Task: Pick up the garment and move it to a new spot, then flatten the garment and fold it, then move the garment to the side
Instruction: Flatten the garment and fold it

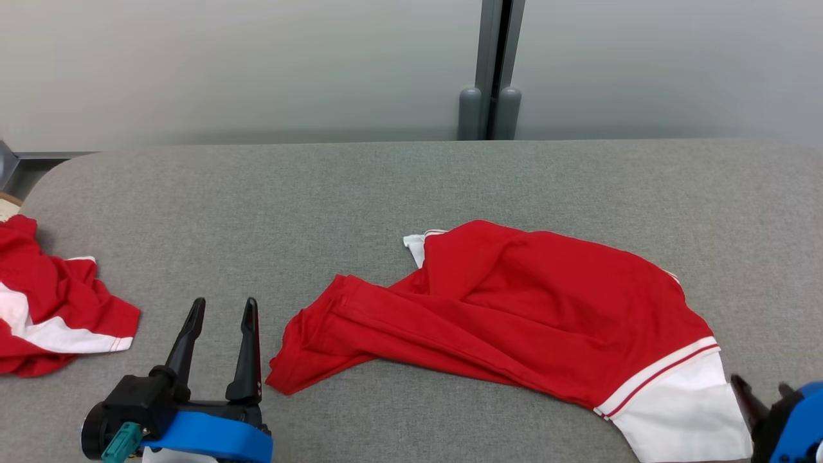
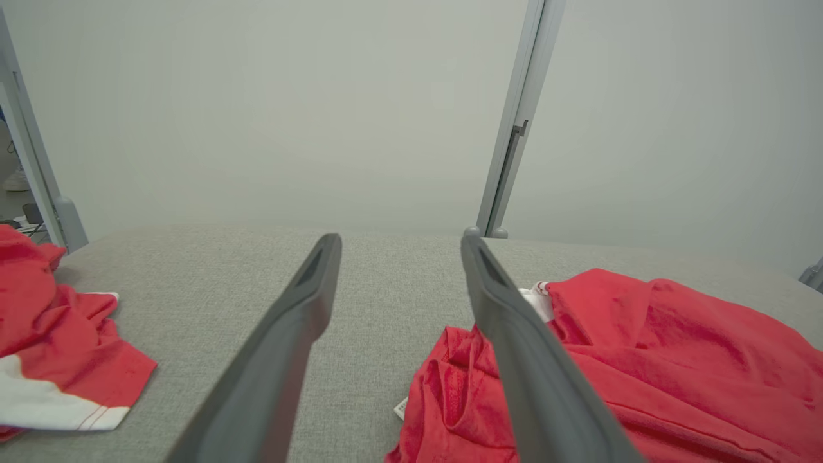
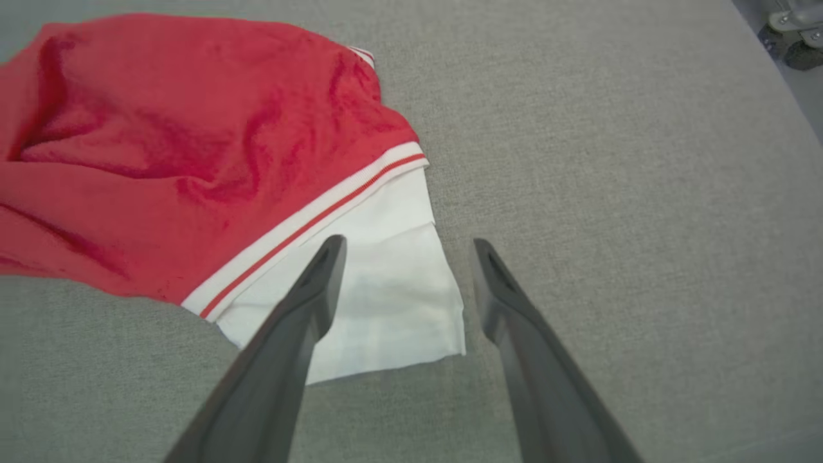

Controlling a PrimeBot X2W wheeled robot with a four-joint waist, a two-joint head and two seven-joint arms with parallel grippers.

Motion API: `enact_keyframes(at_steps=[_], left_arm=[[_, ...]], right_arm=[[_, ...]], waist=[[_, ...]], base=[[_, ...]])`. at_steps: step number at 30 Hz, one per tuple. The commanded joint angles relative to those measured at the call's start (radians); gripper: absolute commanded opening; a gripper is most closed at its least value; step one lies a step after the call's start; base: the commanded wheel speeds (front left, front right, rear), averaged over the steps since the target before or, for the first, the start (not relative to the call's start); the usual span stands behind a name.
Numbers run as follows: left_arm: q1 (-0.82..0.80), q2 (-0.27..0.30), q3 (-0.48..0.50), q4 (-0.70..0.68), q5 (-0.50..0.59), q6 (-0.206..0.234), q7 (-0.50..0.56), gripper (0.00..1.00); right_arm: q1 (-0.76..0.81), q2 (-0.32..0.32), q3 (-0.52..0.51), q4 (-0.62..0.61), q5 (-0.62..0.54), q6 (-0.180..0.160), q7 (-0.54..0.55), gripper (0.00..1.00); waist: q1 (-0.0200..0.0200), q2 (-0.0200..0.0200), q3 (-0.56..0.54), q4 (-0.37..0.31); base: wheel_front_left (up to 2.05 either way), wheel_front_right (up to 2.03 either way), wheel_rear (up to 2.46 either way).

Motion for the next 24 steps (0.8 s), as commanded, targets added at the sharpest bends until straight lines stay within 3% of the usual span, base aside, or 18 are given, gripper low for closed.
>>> enact_keyframes(at_steps=[1,9,16,24], left_arm=[[0.007,0.003,-0.001,-0.002,0.001,0.005,0.001,1.00],[0.021,0.005,-0.014,0.001,-0.002,0.007,0.009,1.00],[0.040,0.009,-0.016,0.017,-0.007,0.012,0.004,1.00],[0.039,0.010,-0.016,0.032,-0.013,0.012,0.001,1.00]], right_arm=[[-0.023,-0.001,0.013,-0.015,0.006,0.000,-0.030,1.00],[-0.085,0.000,0.139,-0.018,-0.018,0.000,-0.345,1.00],[-0.055,-0.001,0.215,0.057,-0.050,0.000,-0.652,1.00],[-0.010,-0.001,0.237,0.147,-0.034,0.000,-0.789,1.00]], waist=[[0.0000,0.0000,-0.004,0.004],[0.0000,0.0000,-0.024,0.027],[0.0000,0.0000,-0.044,0.026],[0.0000,0.0000,-0.046,0.004]], base=[[0.00,0.00,0.00],[0.00,0.00,0.00],[0.00,0.00,0.00],[0.00,0.00,0.00]])
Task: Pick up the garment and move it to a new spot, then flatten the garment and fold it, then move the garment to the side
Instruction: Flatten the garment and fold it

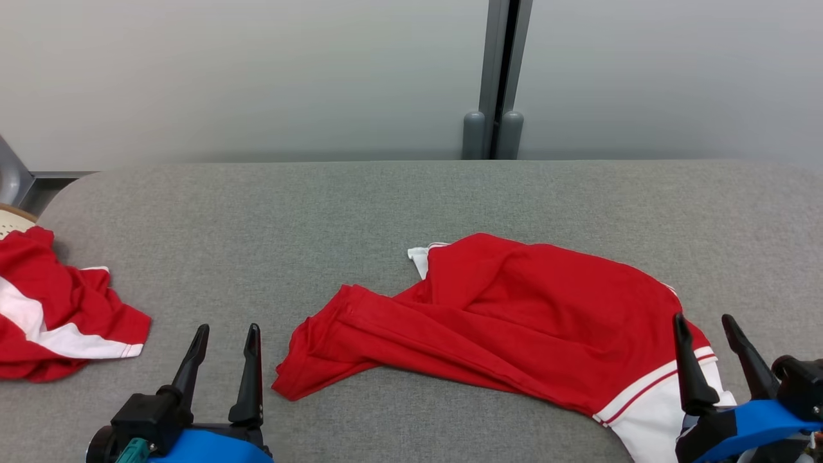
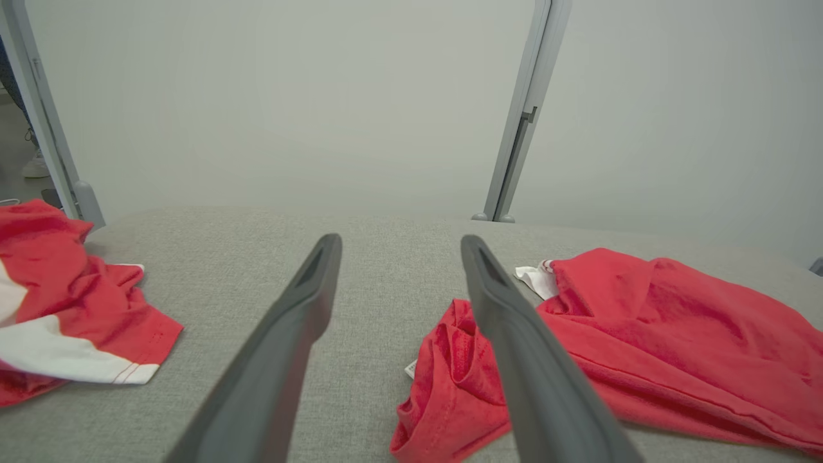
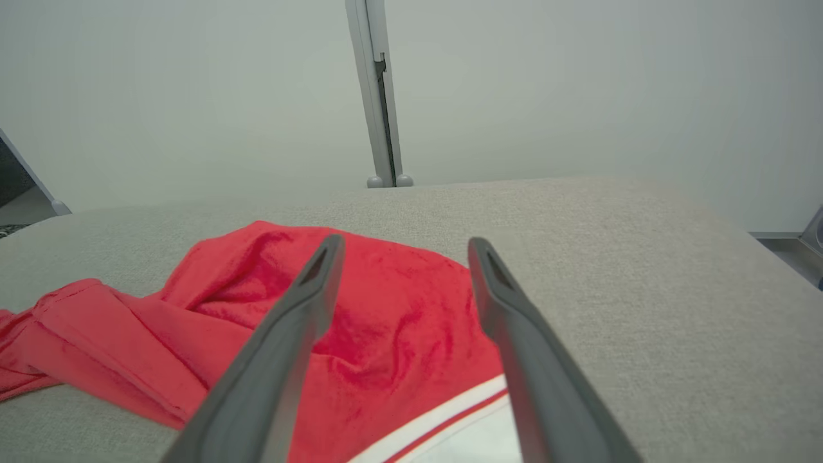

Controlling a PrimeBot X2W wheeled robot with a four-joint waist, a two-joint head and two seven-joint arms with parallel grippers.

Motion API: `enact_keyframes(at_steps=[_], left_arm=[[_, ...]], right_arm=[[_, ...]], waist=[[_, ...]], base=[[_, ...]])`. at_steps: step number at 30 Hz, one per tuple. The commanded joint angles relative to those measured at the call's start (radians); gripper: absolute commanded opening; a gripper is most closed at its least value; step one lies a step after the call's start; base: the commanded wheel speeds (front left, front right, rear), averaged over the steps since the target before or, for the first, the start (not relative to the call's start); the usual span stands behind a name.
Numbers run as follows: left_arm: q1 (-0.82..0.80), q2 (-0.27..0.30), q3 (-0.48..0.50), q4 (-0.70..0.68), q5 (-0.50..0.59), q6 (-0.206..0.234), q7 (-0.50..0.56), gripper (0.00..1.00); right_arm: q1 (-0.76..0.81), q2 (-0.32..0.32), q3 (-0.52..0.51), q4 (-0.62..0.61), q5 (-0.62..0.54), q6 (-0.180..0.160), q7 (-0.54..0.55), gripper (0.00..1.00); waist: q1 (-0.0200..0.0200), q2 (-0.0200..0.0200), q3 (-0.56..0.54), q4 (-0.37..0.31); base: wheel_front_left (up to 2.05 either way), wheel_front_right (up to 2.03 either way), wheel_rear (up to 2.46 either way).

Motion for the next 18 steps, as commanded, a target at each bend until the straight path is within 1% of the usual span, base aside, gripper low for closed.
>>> enact_keyframes(at_steps=[1,4,8,12,13,14,15,16,17,18], left_arm=[[-0.007,0.004,-0.002,0.006,-0.004,-0.004,0.004,1.00],[-0.031,0.000,-0.012,0.015,-0.005,-0.009,0.019,1.00],[-0.102,-0.019,-0.052,0.058,-0.011,-0.037,0.086,1.00],[-0.201,-0.049,-0.092,0.136,-0.029,-0.060,0.201,1.00],[-0.222,-0.056,-0.102,0.158,-0.035,-0.063,0.237,1.00],[-0.270,-0.072,-0.111,0.196,-0.049,-0.065,0.299,1.00],[-0.287,-0.078,-0.115,0.217,-0.056,-0.063,0.334,1.00],[-0.287,-0.078,-0.115,0.217,-0.056,-0.063,0.334,1.00],[-0.322,-0.083,-0.124,0.251,-0.064,-0.063,0.393,1.00],[-0.337,-0.086,-0.127,0.268,-0.071,-0.061,0.423,1.00]], right_arm=[[0.000,-0.001,0.004,0.010,0.012,0.000,-0.013,1.00],[-0.012,-0.001,0.013,0.020,0.017,0.000,-0.024,1.00],[-0.034,-0.001,0.026,0.028,0.021,0.000,-0.026,1.00],[-0.045,-0.001,0.033,0.030,0.022,0.000,-0.017,1.00],[-0.048,-0.001,0.033,0.032,0.025,0.000,-0.014,1.00],[-0.055,-0.001,0.037,0.035,0.027,0.000,-0.010,1.00],[-0.057,-0.001,0.040,0.037,0.028,0.000,-0.010,1.00],[-0.057,-0.001,0.040,0.037,0.028,0.000,-0.010,1.00],[-0.059,-0.001,0.046,0.038,0.031,0.000,-0.013,1.00],[-0.061,-0.001,0.050,0.037,0.034,0.000,-0.014,1.00]], waist=[[0.0001,0.0000,0.008,-0.008],[0.0001,0.0000,0.015,-0.017],[0.0001,0.0000,0.034,-0.032],[0.0001,0.0000,0.053,-0.049],[0.0001,0.0000,0.058,-0.053],[0.0001,0.0000,0.068,-0.063],[0.0001,0.0000,0.073,-0.067],[0.0001,0.0000,0.073,-0.067],[0.0001,0.0000,0.083,-0.076],[0.0001,0.0000,0.088,-0.081]], base=[[0.00,0.00,0.00],[0.00,0.00,0.00],[0.00,0.00,0.00],[0.00,0.00,0.00],[0.00,0.00,0.00],[0.00,0.00,0.00],[0.00,0.00,0.00],[0.00,0.00,0.00],[0.00,0.00,0.00],[0.00,0.00,0.00]])
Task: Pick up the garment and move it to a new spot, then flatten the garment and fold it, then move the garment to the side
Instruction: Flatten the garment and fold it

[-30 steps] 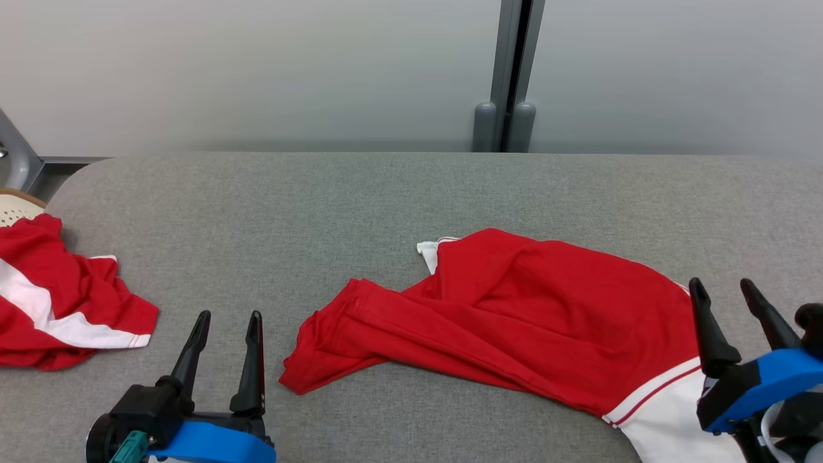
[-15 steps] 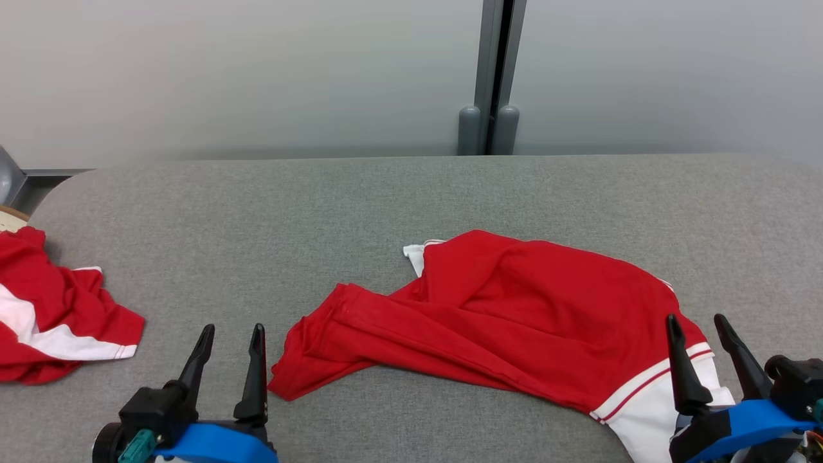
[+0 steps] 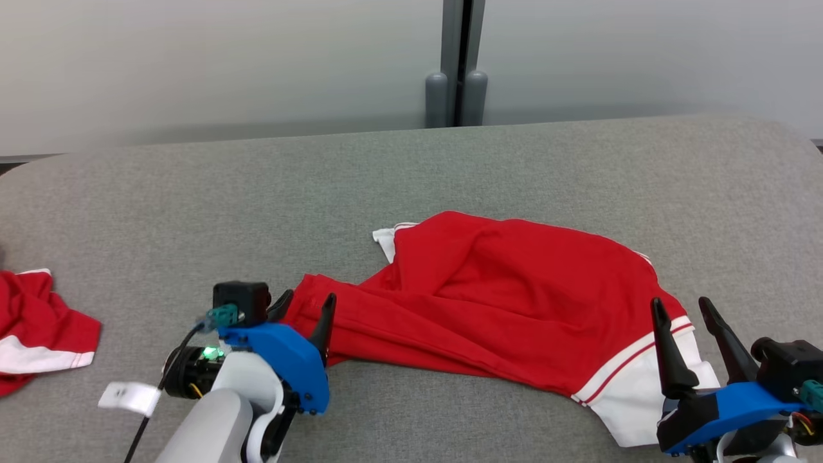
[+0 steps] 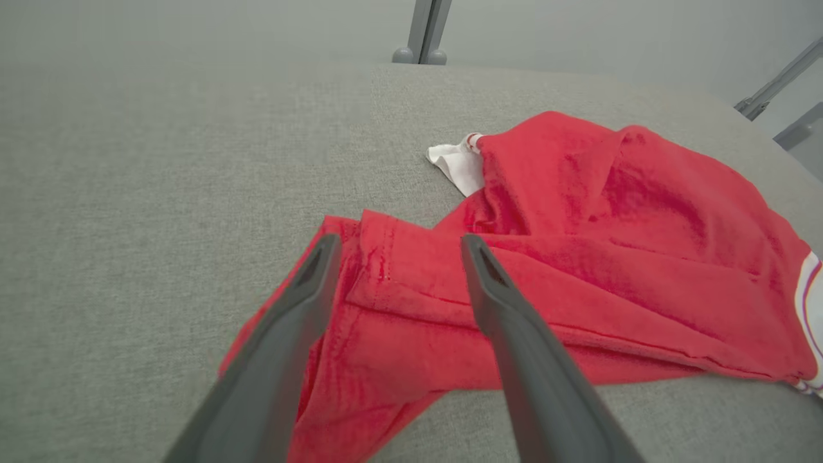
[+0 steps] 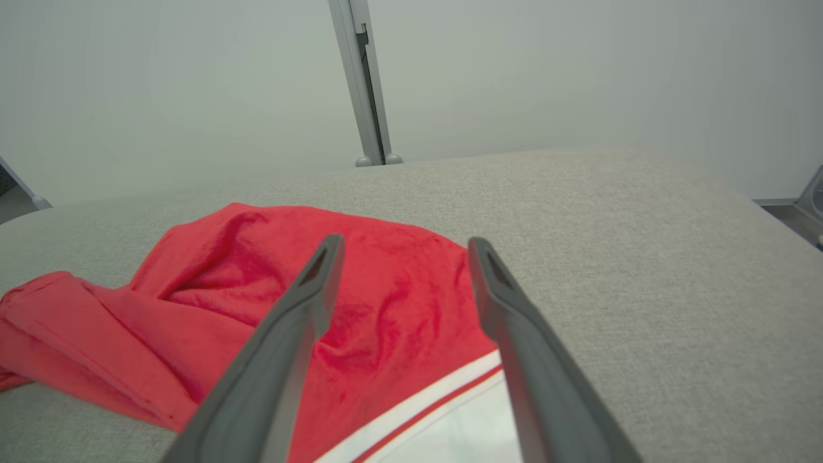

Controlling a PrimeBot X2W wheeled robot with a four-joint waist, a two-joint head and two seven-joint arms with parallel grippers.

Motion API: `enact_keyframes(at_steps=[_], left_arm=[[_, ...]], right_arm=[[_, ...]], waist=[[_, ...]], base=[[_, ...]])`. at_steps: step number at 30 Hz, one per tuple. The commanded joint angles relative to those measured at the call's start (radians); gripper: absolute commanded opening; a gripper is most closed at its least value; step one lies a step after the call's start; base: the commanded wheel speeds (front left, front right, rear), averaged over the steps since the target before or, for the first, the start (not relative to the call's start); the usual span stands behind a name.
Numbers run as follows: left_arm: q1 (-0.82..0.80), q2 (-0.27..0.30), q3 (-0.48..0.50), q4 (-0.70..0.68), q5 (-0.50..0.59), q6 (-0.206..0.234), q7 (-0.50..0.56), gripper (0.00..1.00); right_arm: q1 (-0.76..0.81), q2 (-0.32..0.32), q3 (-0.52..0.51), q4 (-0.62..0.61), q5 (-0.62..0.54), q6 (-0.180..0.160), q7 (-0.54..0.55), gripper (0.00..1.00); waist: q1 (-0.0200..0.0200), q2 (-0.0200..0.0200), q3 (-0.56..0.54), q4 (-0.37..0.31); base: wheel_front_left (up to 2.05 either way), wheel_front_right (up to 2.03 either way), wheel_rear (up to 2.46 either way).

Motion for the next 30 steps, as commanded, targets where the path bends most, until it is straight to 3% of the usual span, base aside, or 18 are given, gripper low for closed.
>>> enact_keyframes(at_steps=[1,11,18,19,20,22,23,30], left_arm=[[-0.023,0.000,0.000,0.008,-0.006,0.000,0.015,1.00],[-0.125,0.002,-0.023,0.116,-0.029,-0.005,0.188,1.00],[-0.151,0.003,-0.027,0.139,-0.046,-0.016,0.218,1.00],[-0.153,0.002,-0.029,0.142,-0.050,-0.019,0.225,0.91],[-0.153,0.000,-0.030,0.147,-0.054,-0.023,0.234,0.66],[-0.154,-0.002,-0.032,0.149,-0.059,-0.027,0.235,0.04],[-0.154,-0.003,-0.029,0.145,-0.058,-0.024,0.223,0.00],[-0.088,-0.009,-0.011,0.055,-0.078,-0.033,0.125,0.00]], right_arm=[[-0.010,-0.001,0.003,0.001,0.010,0.000,-0.001,1.00],[-0.030,-0.001,0.022,0.021,0.027,0.000,-0.013,1.00],[-0.043,-0.001,0.028,0.034,0.036,0.000,-0.023,1.00],[-0.045,-0.001,0.029,0.036,0.037,0.000,-0.024,1.00],[-0.046,-0.001,0.030,0.037,0.038,0.000,-0.025,1.00],[-0.044,-0.001,0.030,0.039,0.038,0.000,-0.026,1.00],[-0.042,-0.001,0.029,0.038,0.038,0.000,-0.026,1.00],[-0.025,-0.001,0.021,0.035,0.031,0.000,-0.015,1.00]], waist=[[0.0000,0.0000,0.009,-0.009],[0.0000,0.0000,0.043,-0.035],[0.0000,0.0000,0.054,-0.050],[0.0000,0.0000,0.054,-0.051],[0.0000,0.0000,0.054,-0.052],[0.0000,0.0000,0.051,-0.053],[0.0000,0.0000,0.050,-0.053],[0.0000,0.0000,0.025,-0.028]], base=[[0.00,0.00,0.00],[0.00,0.00,0.00],[0.00,0.00,0.00],[0.00,0.00,0.00],[0.00,0.00,0.00],[0.00,0.00,0.00],[0.00,0.00,0.00],[0.00,0.00,0.00]])
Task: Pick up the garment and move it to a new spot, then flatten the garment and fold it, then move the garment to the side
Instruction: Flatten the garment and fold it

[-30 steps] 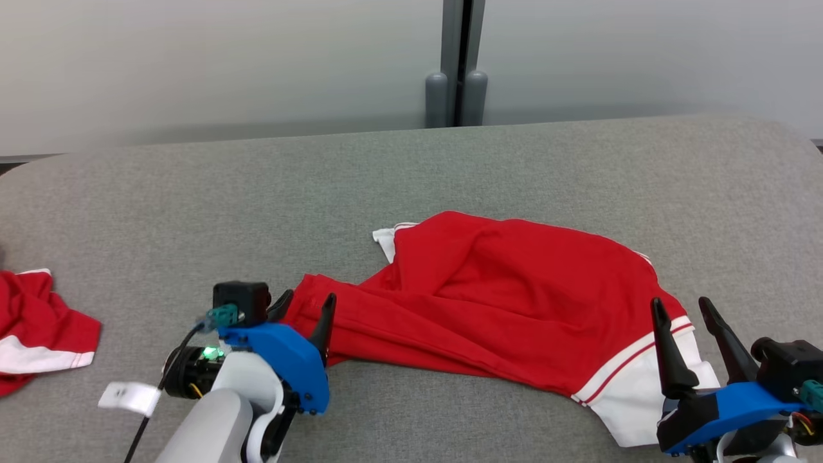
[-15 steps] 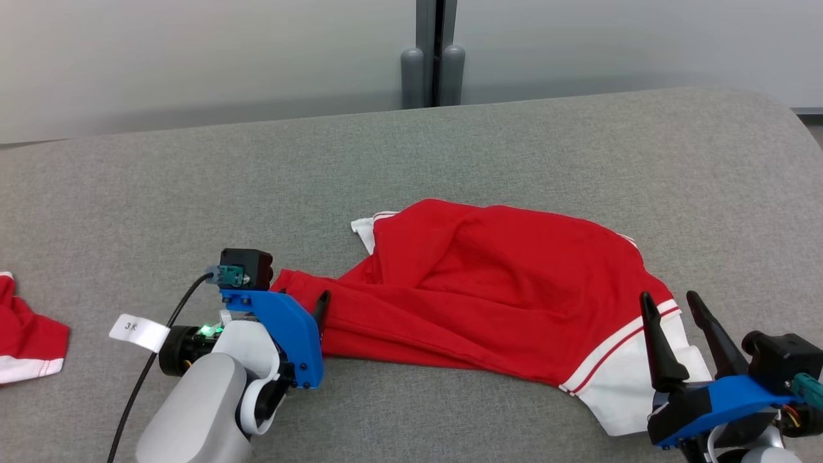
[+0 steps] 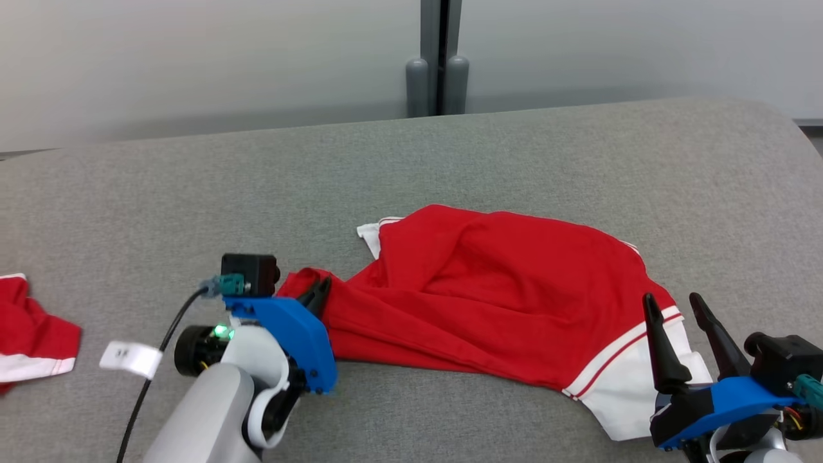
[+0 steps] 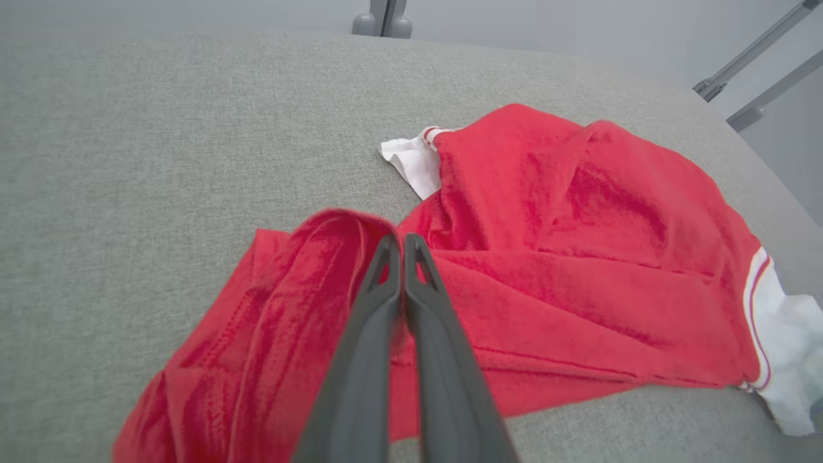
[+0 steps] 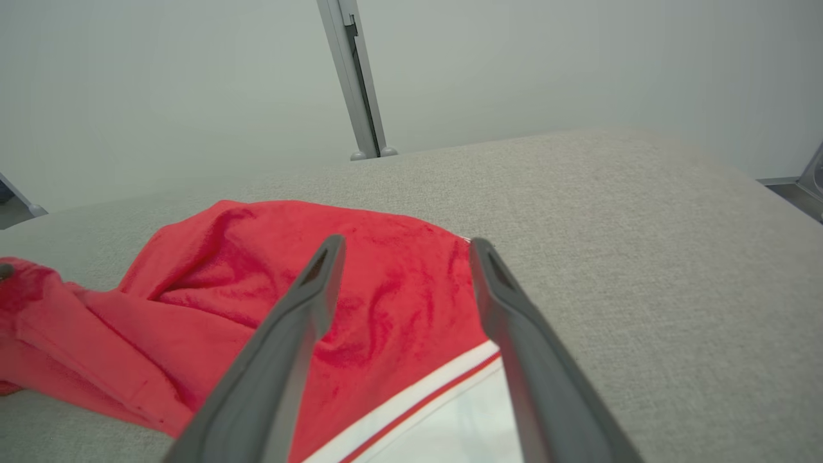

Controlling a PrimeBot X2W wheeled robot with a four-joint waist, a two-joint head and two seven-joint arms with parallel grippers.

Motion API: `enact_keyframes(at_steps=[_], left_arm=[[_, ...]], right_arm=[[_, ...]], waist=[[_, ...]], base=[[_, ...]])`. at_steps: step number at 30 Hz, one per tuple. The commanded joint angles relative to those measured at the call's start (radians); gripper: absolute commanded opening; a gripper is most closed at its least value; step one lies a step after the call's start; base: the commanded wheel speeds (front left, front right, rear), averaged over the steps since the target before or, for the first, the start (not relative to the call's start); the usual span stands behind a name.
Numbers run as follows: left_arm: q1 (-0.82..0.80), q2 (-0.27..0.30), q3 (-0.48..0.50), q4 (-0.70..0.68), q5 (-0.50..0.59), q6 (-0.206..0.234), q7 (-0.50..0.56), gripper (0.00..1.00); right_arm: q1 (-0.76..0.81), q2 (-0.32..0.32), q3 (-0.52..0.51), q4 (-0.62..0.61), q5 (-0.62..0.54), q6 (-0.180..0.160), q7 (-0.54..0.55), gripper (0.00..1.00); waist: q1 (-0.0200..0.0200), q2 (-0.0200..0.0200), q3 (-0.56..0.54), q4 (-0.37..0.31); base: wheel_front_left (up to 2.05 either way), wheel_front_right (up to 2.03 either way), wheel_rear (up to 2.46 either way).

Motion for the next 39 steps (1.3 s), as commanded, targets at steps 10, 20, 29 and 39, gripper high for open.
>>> enact_keyframes(at_steps=[10,20,29,39], left_arm=[[0.359,0.064,-0.002,-0.432,-0.079,0.056,0.053,0.00],[0.612,0.148,-0.012,-0.636,-0.024,0.235,0.150,0.24],[0.547,0.155,0.021,-0.584,0.023,0.256,0.086,1.00],[0.302,0.134,-0.001,-0.385,0.075,0.180,0.044,1.00]], right_arm=[[0.040,-0.001,-0.017,-0.031,-0.010,0.000,0.027,1.00],[0.051,-0.001,-0.009,-0.047,-0.005,0.000,0.053,1.00],[0.034,-0.001,0.002,-0.045,0.003,0.000,0.058,1.00],[0.025,-0.001,0.011,-0.050,0.009,0.000,0.059,1.00]], waist=[[-0.0001,0.0000,-0.036,0.097],[-0.0001,0.0000,-0.037,0.163],[-0.0001,0.0000,-0.033,0.165],[-0.0001,0.0000,-0.030,0.124]], base=[[0.00,0.00,0.00],[0.00,0.00,0.00],[0.00,0.00,0.00],[0.00,0.00,0.00]])
